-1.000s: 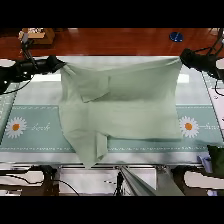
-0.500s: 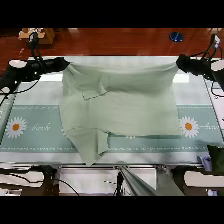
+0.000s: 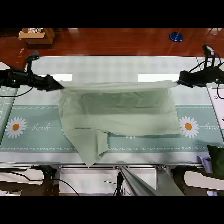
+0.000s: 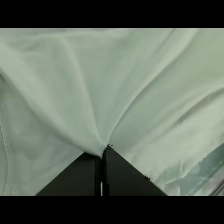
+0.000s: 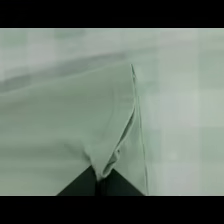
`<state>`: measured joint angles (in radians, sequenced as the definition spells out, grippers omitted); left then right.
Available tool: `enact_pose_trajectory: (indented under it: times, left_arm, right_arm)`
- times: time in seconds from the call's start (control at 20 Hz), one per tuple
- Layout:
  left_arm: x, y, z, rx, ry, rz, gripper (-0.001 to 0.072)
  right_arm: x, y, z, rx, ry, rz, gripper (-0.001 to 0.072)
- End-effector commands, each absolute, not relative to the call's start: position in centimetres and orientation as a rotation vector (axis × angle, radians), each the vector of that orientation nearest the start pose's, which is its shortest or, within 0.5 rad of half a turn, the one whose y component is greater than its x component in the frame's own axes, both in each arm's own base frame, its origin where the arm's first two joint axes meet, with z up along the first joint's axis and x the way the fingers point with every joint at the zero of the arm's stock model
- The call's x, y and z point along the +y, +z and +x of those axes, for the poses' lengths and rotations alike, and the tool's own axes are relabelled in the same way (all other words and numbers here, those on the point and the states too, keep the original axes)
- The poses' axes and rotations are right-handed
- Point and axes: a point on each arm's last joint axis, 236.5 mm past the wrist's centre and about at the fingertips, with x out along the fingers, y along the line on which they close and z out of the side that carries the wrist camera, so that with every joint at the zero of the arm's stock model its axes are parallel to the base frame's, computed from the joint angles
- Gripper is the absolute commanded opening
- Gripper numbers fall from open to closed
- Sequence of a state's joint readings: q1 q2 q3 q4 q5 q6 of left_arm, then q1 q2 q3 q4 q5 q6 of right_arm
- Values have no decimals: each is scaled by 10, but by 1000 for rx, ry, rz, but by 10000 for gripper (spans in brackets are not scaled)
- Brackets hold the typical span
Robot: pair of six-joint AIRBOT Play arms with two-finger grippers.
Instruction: Fold the shirts.
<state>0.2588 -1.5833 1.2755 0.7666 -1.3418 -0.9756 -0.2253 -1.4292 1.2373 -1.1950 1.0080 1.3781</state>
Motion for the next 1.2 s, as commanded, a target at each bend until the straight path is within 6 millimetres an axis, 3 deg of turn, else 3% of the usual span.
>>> enact_pose_trajectory:
  times: [0.0, 0.2, 0.25, 0.3, 0.35, 0.45, 0.55, 0.6, 0.7, 0.8, 0.85, 0.9, 0.95, 1.05, 1.15]
  left_arm:
    - [-65, -30, 379, 1428, -648, -460, 19]
    - [-93, -54, 377, 1485, -691, -435, 21]
    - [-94, -58, 376, 1499, -694, -434, 75]
    - [-93, -58, 374, 1505, -695, -436, 208]
    - [-87, -54, 370, 1517, -699, -437, 276]
    - [-65, -40, 357, 1565, -685, -460, 276]
    - [-35, -27, 343, 1611, -555, -567, 274]
    - [-25, -23, 335, 1611, -499, -609, 274]
    - [-13, -19, 309, 1587, -440, -652, 273]
    - [-12, -24, 274, 1572, -382, -693, 276]
    - [-17, -29, 254, 1576, -370, -719, 316]
    - [-23, -35, 234, 1587, -357, -748, 492]
    - [-31, -41, 215, 1603, -344, -788, 610]
    - [-47, -52, 188, 1636, -341, -816, 614]
    - [-54, -61, 177, 1644, -328, -828, 614]
  right_arm:
    - [-23, -22, 433, 1216, 78, 274, 24]
    - [-24, -43, 441, 1231, 44, 299, 25]
    - [-24, -45, 440, 1235, 47, 295, 29]
    - [-24, -43, 438, 1242, 65, 268, 135]
    - [-28, -38, 430, 1263, 95, 208, 264]
    - [-55, -25, 402, 1364, 83, 40, 347]
    - [-90, -10, 354, 1526, -8, -77, 348]
    - [-92, -3, 342, 1535, -41, -3, 348]
    - [-86, 4, 314, 1562, -19, 102, 365]
    - [-81, 1, 290, 1565, -16, 195, 460]
    - [-74, -3, 279, 1562, 12, 238, 476]
    - [-67, -7, 271, 1541, 35, 286, 492]
    - [-60, -10, 268, 1512, 53, 335, 492]
    - [-48, -14, 264, 1449, 78, 420, 492]
    - [-39, -16, 261, 1413, 90, 458, 492]
